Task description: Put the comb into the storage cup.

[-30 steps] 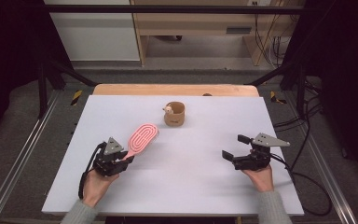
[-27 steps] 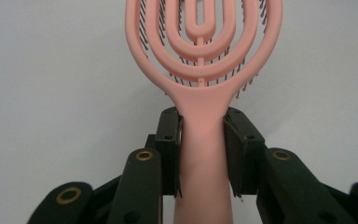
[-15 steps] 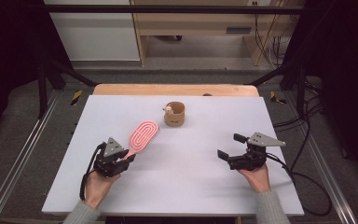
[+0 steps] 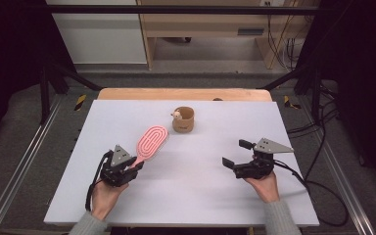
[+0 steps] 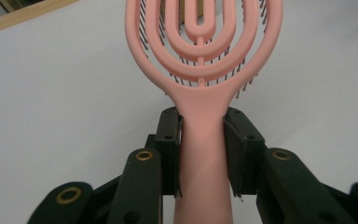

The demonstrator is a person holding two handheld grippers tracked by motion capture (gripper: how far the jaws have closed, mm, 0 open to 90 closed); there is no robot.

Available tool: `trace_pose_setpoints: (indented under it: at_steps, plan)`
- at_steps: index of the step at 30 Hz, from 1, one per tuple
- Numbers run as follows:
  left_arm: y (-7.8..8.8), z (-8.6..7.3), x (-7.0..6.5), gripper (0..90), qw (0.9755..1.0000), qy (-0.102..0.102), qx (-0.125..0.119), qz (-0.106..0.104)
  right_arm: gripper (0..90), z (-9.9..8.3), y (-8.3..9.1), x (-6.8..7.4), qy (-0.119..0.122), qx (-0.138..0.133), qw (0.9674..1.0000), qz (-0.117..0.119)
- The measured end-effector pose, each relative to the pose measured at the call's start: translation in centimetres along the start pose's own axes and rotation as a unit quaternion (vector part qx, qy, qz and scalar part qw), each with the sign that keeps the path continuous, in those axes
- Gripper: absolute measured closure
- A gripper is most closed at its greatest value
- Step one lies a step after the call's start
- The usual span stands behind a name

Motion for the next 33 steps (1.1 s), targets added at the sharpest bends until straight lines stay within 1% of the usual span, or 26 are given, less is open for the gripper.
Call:
trace_pose_setpoints:
  at_steps: [6, 9, 12, 15, 18, 20, 26, 33]
  plan:
    - [-0.2, 0.1, -0.4, 69.2, 1.0000, 0.002, -0.005, 0.003, 1.0, 0.1, -0.5, 0.3, -0.007, 0.001, 1.0000, 0.001]
    - [-0.2, 0.1, -0.5, 69.2, 1.0000, 0.002, -0.007, 0.002, 0.8, 0.2, -0.6, 0.5, -0.006, 0.001, 1.0000, 0.001]
    - [-0.3, 0.2, -0.7, 69.2, 0.9999, 0.006, -0.009, 0.002, 0.8, 0.4, -0.9, 0.8, -0.007, -0.002, 1.0000, 0.006]
    - [-0.4, 0.2, -0.9, 69.2, 0.9999, 0.005, -0.009, 0.003, 0.8, 0.5, -1.1, 1.0, -0.006, -0.002, 1.0000, 0.004]
    - [-0.5, 0.3, -1.0, 69.2, 0.9999, 0.005, -0.010, 0.005, 0.8, 0.5, -1.4, 1.2, -0.007, 0.000, 1.0000, 0.007]
    - [-0.5, 0.3, -1.1, 69.2, 0.9999, 0.006, -0.013, 0.007, 0.8, 0.6, -1.5, 1.2, -0.007, 0.001, 1.0000, 0.006]
    - [-0.8, 0.5, -1.5, 69.2, 0.9998, 0.007, -0.018, 0.008, 0.8, 0.8, -1.7, 1.6, -0.007, 0.003, 1.0000, 0.007]
    - [-1.0, 0.8, -2.0, 69.2, 0.9997, 0.003, -0.024, 0.008, 0.9, 1.4, -1.7, 1.8, -0.012, -0.006, 0.9999, 0.007]
Point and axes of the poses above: each handheld gripper's, and its own axes: y roughly backward along the jaws, z roughly out of its top, x roughly to its left, the point moved 2 cm from there along -y, roughly forward along the jaws, and after that the axes turned 7 degrees about x, right-handed, at the moved point
